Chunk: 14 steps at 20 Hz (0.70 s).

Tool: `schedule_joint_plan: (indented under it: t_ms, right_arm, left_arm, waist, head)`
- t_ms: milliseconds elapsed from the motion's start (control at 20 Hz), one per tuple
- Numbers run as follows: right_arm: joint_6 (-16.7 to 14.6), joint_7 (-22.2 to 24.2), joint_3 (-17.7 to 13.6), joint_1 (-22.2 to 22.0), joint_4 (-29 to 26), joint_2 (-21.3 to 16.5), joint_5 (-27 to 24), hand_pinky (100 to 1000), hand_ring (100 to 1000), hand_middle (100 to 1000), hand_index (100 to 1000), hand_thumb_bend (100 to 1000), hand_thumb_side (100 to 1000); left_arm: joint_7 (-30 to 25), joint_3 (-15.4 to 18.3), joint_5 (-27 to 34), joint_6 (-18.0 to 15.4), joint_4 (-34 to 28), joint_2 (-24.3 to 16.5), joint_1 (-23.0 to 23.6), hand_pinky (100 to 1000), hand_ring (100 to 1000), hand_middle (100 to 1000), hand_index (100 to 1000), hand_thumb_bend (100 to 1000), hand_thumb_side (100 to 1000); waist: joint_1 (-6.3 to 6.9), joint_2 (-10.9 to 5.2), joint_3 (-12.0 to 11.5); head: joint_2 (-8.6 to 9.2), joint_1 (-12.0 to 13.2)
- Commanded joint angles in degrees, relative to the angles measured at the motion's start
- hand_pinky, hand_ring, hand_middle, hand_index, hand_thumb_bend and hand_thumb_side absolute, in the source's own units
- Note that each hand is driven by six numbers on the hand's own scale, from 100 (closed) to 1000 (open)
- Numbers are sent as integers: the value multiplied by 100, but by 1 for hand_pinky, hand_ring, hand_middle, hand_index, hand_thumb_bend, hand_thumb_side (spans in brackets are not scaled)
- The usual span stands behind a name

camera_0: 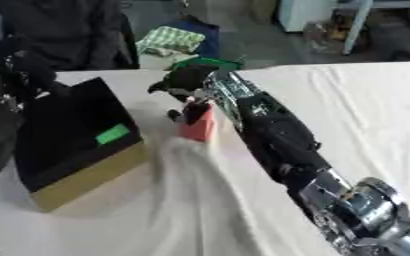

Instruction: Pick up objects on the table and place them in the box.

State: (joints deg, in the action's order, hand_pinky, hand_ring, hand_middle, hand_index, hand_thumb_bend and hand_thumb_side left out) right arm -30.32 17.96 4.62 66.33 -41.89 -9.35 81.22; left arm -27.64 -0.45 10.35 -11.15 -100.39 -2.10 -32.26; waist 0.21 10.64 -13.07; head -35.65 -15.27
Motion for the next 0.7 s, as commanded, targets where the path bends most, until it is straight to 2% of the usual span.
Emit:
schedule_joint_plan:
  t_ms: [50,100,150,250,300,350,500,700]
  right_arm:
    - [56,57,20,163,-178,-147,-77,810,804,690,1000,100,335]
    - [83,131,20,162,-166,-154,-51,815,820,747,1000,100,343]
    - [119,235,17,158,-138,-163,-10,838,871,890,1000,100,369]
    - [210,492,-6,152,-56,-174,88,862,920,994,1000,100,571]
    - [259,614,-23,152,-15,-175,133,863,922,998,1000,100,588]
    - [317,741,-43,145,39,-182,182,868,939,1000,1000,100,724]
    - [482,1013,-118,131,182,-198,301,868,947,1000,1000,100,791]
    - [652,1094,-218,105,353,-247,355,870,947,1000,1000,100,821]
  left_arm:
    - [-2,30,9,-7,-89,-56,-65,688,580,597,891,100,687]
    - [-1,29,8,-6,-90,-56,-63,688,580,598,891,100,687]
    - [-1,28,7,-6,-90,-56,-62,688,580,598,891,100,686]
    - [1,29,5,-8,-89,-57,-60,688,580,598,891,100,685]
    - [3,30,5,-8,-87,-57,-59,688,580,598,891,100,685]
    - [3,30,4,-9,-86,-57,-57,688,580,598,891,100,685]
    - [3,32,4,-14,-83,-55,-57,688,580,598,891,100,685]
    - [4,38,6,-19,-76,-61,-60,687,580,598,892,100,687]
  waist:
    - [11,-129,11]
    - [11,-134,15]
    - [12,-139,20]
    - [16,-148,31]
    - [19,-151,35]
    - [22,-153,42]
    - [35,-154,62]
    - [51,-139,82]
  head:
    - [84,2]
    - [86,4]
    - [87,4]
    - [86,3]
    - [85,2]
    - [86,3]
    - [91,5]
    - [99,8]
